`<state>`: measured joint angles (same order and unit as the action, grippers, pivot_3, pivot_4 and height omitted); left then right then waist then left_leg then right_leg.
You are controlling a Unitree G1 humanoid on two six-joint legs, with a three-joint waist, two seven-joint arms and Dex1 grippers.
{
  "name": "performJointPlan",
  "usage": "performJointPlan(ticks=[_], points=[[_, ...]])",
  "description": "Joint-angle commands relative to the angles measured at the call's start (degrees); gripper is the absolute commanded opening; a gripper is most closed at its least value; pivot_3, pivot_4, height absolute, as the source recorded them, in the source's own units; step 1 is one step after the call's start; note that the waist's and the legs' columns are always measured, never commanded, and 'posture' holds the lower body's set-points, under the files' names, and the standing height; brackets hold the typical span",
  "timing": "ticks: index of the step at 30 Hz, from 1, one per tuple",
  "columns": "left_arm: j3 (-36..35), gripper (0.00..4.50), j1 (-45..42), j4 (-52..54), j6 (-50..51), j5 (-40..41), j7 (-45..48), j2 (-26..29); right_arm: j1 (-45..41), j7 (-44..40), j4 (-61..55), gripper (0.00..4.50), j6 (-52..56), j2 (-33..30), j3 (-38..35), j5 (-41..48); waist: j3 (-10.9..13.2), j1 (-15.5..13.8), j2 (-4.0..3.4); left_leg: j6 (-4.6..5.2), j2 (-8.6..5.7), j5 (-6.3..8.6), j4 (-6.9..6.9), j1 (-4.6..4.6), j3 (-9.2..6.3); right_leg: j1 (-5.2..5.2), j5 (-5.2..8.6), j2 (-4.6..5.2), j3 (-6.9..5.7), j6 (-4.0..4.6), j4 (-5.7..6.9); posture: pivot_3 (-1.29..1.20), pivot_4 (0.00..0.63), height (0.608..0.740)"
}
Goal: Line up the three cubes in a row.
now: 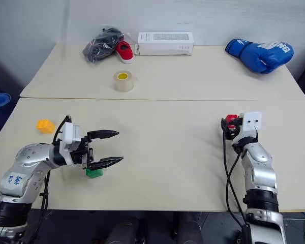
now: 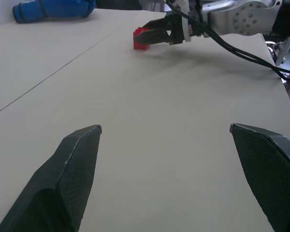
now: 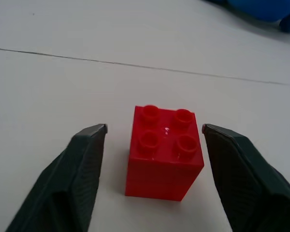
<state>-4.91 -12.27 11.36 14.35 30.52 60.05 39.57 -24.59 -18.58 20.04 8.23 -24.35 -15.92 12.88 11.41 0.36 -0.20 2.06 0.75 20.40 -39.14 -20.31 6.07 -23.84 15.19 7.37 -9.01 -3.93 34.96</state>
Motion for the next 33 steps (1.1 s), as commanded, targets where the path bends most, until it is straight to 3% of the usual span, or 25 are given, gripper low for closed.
performJointPlan(ticks=[1,2,4,5,7,9,15,23,29,30,33], points=[[-0.79,4.5,0.89,2.65,-0.33,0.0,0.0,0.41,-1.17,-2.64,1.11,1.73,-3.65,-1.39,-0.14,0.19,0.0,0.01,0.0,0.0,0.01,0.0,0.0,0.0,-0.01,0.0,0.0,0.0,0.0,0.0,0.0,0.0,0.15,0.74],[-0.91,4.5,1.05,2.76,-0.33,-0.03,-0.04,0.49,-1.18,-3.14,1.32,1.48,-4.0,-1.53,-0.21,0.2,0.0,0.0,0.0,0.0,0.01,0.0,0.0,0.0,-0.01,0.0,0.0,0.0,-0.01,0.0,0.0,0.0,0.15,0.74],[-1.35,4.5,1.39,2.64,-0.37,-0.08,-0.06,0.73,-1.0,-7.41,0.22,1.48,-5.05,-2.12,-0.64,2.23,0.0,0.0,0.0,0.0,0.01,0.0,0.0,0.0,-0.01,0.0,0.0,0.01,0.0,0.0,0.0,0.0,0.15,0.74],[-1.59,4.5,1.7,2.57,-0.44,-0.14,-0.03,0.9,-0.58,-13.58,-1.46,1.48,-6.19,-3.18,0.26,4.08,0.0,-0.01,0.0,0.0,0.01,0.0,0.0,0.0,-0.01,0.0,0.0,0.01,0.0,0.0,0.0,0.0,0.15,0.74],[-2.11,4.5,2.45,2.43,-0.45,-0.15,0.22,1.32,1.16,-34.86,-5.94,1.48,-13.23,-7.72,6.91,6.46,0.05,-0.12,-0.08,0.0,0.01,0.0,0.0,-0.01,-0.01,0.0,0.0,0.0,0.0,0.0,-0.01,0.0,0.15,0.74],[-2.4,4.5,2.72,2.14,-0.43,-0.03,0.59,1.65,0.87,-47.7,-6.18,1.48,-15.69,-10.75,11.83,7.31,0.05,-0.08,-0.08,0.02,0.04,0.01,0.02,-0.01,-0.05,0.02,0.0,-0.03,-0.02,-0.01,-0.08,0.0,0.15,0.74],[-2.84,4.5,2.53,1.05,0.16,0.15,1.45,2.49,-5.56,-63.92,-0.25,1.48,-16.61,-10.02,20.16,7.01,0.04,-0.07,-0.05,0.01,0.05,0.02,0.0,0.14,-0.09,0.19,-0.01,0.01,-0.08,-0.01,-0.06,0.0,0.15,0.74],[-4.95,4.5,4.76,3.79,2.12,0.96,0.97,3.84,-13.5,-69.92,17.85,1.48,-27.17,-4.52,22.97,2.93,0.04,-0.12,-0.05,0.0,0.03,0.01,-0.05,0.09,-0.14,0.19,-0.01,0.03,-0.14,-0.01,-0.09,0.0,0.15,0.74],[-7.81,4.5,6.35,4.28,2.64,1.26,-0.06,4.15,-16.56,-70.52,24.76,1.48,-28.05,-3.32,22.9,1.24,0.04,0.06,-0.05,-0.01,0.02,0.0,-0.08,0.09,-0.18,0.21,-0.01,0.04,-0.15,-0.01,-0.08,0.0,0.15,0.74],[-8.37,4.5,6.54,4.26,2.85,1.45,-0.16,4.21,-16.94,-70.65,25.2,2.2,-28.88,-3.08,22.6,1.42,0.04,0.06,-0.05,-0.02,0.02,0.0,-0.08,0.1,-0.18,0.2,-0.01,0.04,-0.15,-0.01,-0.06,0.0,0.15,0.74],[-10.4,4.5,7.24,3.94,3.44,2.05,-0.38,4.65,-17.78,-71.2,25.12,3.18,-28.44,-3.06,21.8,2.3,0.04,0.09,-0.05,-0.03,0.03,0.0,-0.08,0.09,-0.18,0.19,-0.01,0.04,-0.15,-0.01,-0.05,0.0,0.15,0.74]])
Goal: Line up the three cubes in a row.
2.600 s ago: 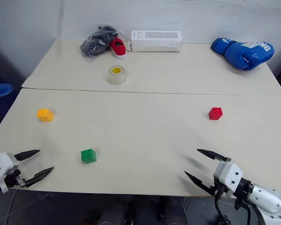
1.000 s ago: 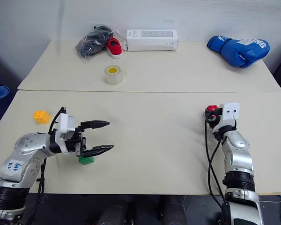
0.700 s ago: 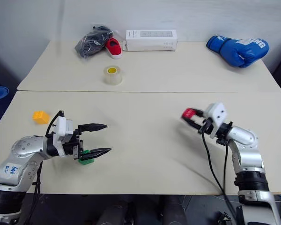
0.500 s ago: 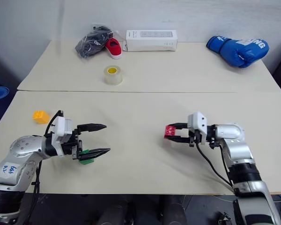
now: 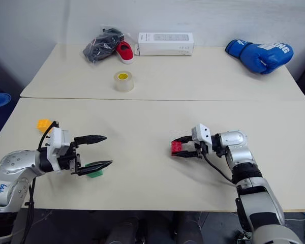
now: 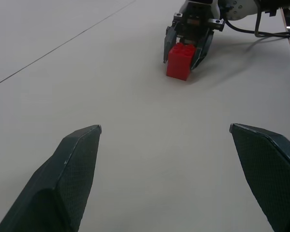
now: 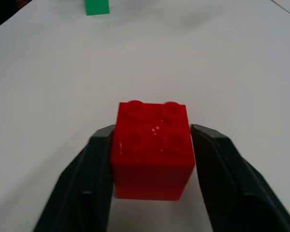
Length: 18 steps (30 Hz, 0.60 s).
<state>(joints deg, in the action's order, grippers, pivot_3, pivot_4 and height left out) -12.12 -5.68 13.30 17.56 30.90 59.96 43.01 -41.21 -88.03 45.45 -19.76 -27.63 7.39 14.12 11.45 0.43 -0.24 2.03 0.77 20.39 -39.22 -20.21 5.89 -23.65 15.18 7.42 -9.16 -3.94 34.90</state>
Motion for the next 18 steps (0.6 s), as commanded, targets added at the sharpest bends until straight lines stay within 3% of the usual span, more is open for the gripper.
performJointPlan(ticks=[1,4,7,11,14,18], points=[[-4.4,4.5,1.16,1.66,0.45,1.98,-0.31,1.49,-1.17,-1.97,-0.98,3.52,-0.91,-0.03,-1.87,1.39,0.0,0.02,0.0,0.0,0.0,0.0,0.0,0.0,-0.01,0.0,0.0,0.0,0.0,0.0,0.0,0.0,0.15,0.74],[-9.92,4.5,4.48,-0.54,1.04,2.95,0.48,3.1,0.45,-2.62,-5.48,4.47,-1.0,-1.97,-3.64,3.29,0.01,0.13,-0.01,-0.01,0.01,0.0,0.0,-0.01,-0.01,-0.01,0.0,0.0,0.0,0.0,-0.01,0.0,0.15,0.74],[-18.84,4.5,11.51,-7.08,0.71,2.95,3.33,5.67,6.09,-1.65,-13.97,4.47,-0.01,-6.14,-7.15,6.48,0.02,0.31,-0.03,-0.05,0.04,0.03,0.02,-0.04,-0.04,-0.05,0.01,-0.01,-0.01,0.02,-0.04,0.0,0.15,0.74],[-24.28,4.5,18.74,-16.44,-1.65,0.87,7.29,8.26,14.89,-3.84,-24.28,4.47,0.55,-8.1,-11.63,16.29,0.01,0.22,-0.02,-0.03,0.04,0.07,0.07,-0.07,-0.05,-0.03,0.02,-0.02,-0.08,0.02,-0.17,0.0,0.15,0.74],[-25.51,4.5,23.45,-21.03,-4.11,-1.47,9.96,9.43,21.57,-3.0,-29.24,4.47,1.12,-9.56,-14.49,18.68,0.01,-0.03,-0.02,-0.03,0.04,0.11,0.06,0.01,-0.05,0.02,0.02,0.01,-0.05,0.03,-0.16,0.0,0.15,0.74],[-24.73,4.5,25.51,-18.84,-6.41,-1.29,11.3,8.01,28.72,-2.15,-34.99,4.47,4.42,-11.58,-17.01,21.83,0.02,-0.67,-0.03,-0.04,0.04,0.28,0.06,-0.01,-0.04,-0.05,0.02,0.1,0.01,0.03,-0.2,0.0,0.15,0.74]])
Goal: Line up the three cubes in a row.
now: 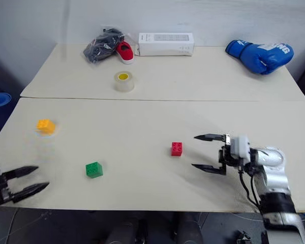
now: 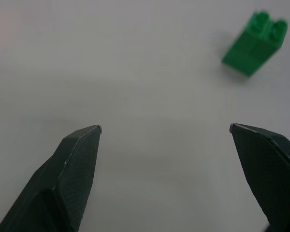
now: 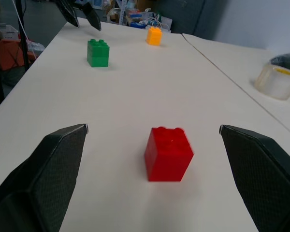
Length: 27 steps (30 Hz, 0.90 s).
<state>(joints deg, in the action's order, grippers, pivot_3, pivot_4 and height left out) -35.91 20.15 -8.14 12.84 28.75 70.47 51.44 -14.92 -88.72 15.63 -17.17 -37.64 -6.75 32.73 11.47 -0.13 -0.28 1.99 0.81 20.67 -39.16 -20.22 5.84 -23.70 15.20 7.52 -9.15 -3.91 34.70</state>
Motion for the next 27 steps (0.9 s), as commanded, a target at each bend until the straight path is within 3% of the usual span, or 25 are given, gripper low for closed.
performJointPlan(ticks=[1,5,12,22,27], points=[[0.51,4.5,-0.89,5.56,-1.23,1.61,0.33,-1.24,4.5,-0.51,-7.5,4.47,2.98,-1.77,-3.21,3.87,0.0,-0.22,0.0,-0.03,0.0,0.03,0.0,0.01,-0.02,0.01,0.0,0.01,0.0,0.0,-0.14,0.0,0.15,0.74],[6.98,4.5,-4.94,13.08,-0.85,0.7,-2.23,-3.54,7.99,1.51,-13.06,4.47,4.63,-1.2,-3.21,4.22,0.0,-0.62,0.0,-0.32,0.0,0.2,0.0,0.05,-0.02,0.01,0.0,0.05,0.05,0.0,-0.1,0.0,0.15,0.74],[16.2,4.5,-11.57,13.34,-2.5,-2.48,-3.89,-5.59,7.47,5.04,-16.27,4.47,5.5,1.21,-1.55,2.4,0.0,0.24,0.0,-0.08,0.03,0.05,0.02,0.06,0.05,-0.01,0.01,-0.07,0.04,0.02,0.13,0.0,0.15,0.74],[24.15,1.48,-17.73,9.57,-7.05,-5.87,-3.89,-7.68,8.4,8.28,-18.45,4.5,5.97,0.81,-2.52,1.31,-0.01,-0.11,0.01,0.0,0.01,0.01,0.0,0.05,0.08,0.0,0.0,-0.05,0.04,0.01,0.16,0.0,0.15,0.74],[29.41,1.45,-27.24,10.48,-6.07,-6.22,-1.99,-7.83,10.79,9.5,-20.12,4.5,6.73,-0.27,-4.28,1.83,-0.01,-0.77,0.02,0.02,-0.01,-0.01,-0.02,0.04,0.08,0.01,0.0,-0.05,0.03,0.0,0.19,0.0,0.15,0.74]])
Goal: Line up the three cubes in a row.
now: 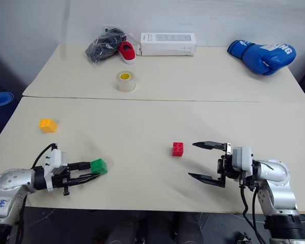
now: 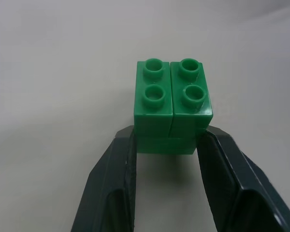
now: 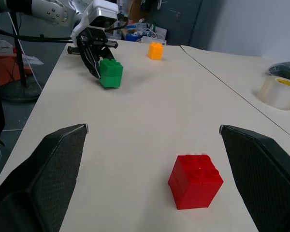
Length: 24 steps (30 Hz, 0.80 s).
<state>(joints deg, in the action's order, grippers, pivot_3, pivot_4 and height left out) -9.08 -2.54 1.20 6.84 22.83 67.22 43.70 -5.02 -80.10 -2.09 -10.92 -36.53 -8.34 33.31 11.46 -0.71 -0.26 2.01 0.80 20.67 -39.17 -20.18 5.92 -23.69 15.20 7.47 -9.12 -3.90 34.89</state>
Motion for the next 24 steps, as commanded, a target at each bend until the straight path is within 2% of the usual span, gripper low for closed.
performJointPlan(ticks=[1,6,12,17,22,24], points=[[4.44,1.45,-7.18,0.79,0.06,-0.95,1.92,-0.29,1.34,1.12,-2.59,4.5,0.64,-1.58,-3.04,1.32,0.0,-0.35,0.0,0.01,-0.01,0.0,-0.02,0.01,0.01,0.01,-0.01,0.0,0.0,-0.01,0.01,0.0,0.15,0.74],[15.28,1.45,-22.79,-7.98,-2.64,-7.26,6.59,-3.64,3.25,2.43,-3.57,4.5,0.99,-1.91,-4.5,1.29,-0.01,-0.72,0.01,0.06,-0.1,-0.11,-0.03,0.0,0.08,0.03,-0.02,-0.06,0.0,-0.03,0.06,0.0,0.15,0.74],[22.72,1.45,-37.24,-24.88,-8.6,-13.26,11.41,-10.21,6.02,4.28,-6.34,4.5,1.57,-1.88,-5.65,1.25,-0.03,-0.67,0.06,0.12,-0.11,-0.19,-0.09,-0.03,0.19,0.01,-0.06,-0.55,-0.01,-0.11,0.03,0.0,0.15,0.74],[24.89,1.45,-42.88,-36.6,-15.05,-17.43,12.29,-13.65,9.23,6.3,-8.72,4.5,1.49,-1.76,-7.03,1.14,-0.04,-0.58,0.07,0.11,0.0,-0.18,-0.11,0.0,0.28,0.0,-0.07,-0.72,-0.01,-0.13,0.0,0.0,0.15,0.74],[24.75,1.45,-44.69,-41.53,-17.64,-19.16,11.78,-15.34,11.52,7.81,-10.43,4.5,1.39,-1.35,-7.25,0.99,-0.05,-0.73,0.1,0.12,0.01,-0.17,-0.24,-0.02,0.23,0.02,-0.08,-0.69,0.05,-0.14,0.02,0.0,0.15,0.74],[24.45,2.18,-44.83,-41.99,-17.45,-19.53,11.23,-15.38,11.79,8.1,-10.67,4.5,1.38,-1.37,-7.11,1.01,-0.05,-0.72,0.1,0.15,0.01,-0.15,-0.34,-0.04,0.15,0.06,-0.08,-0.66,0.09,-0.15,0.04,0.0,0.15,0.74]])
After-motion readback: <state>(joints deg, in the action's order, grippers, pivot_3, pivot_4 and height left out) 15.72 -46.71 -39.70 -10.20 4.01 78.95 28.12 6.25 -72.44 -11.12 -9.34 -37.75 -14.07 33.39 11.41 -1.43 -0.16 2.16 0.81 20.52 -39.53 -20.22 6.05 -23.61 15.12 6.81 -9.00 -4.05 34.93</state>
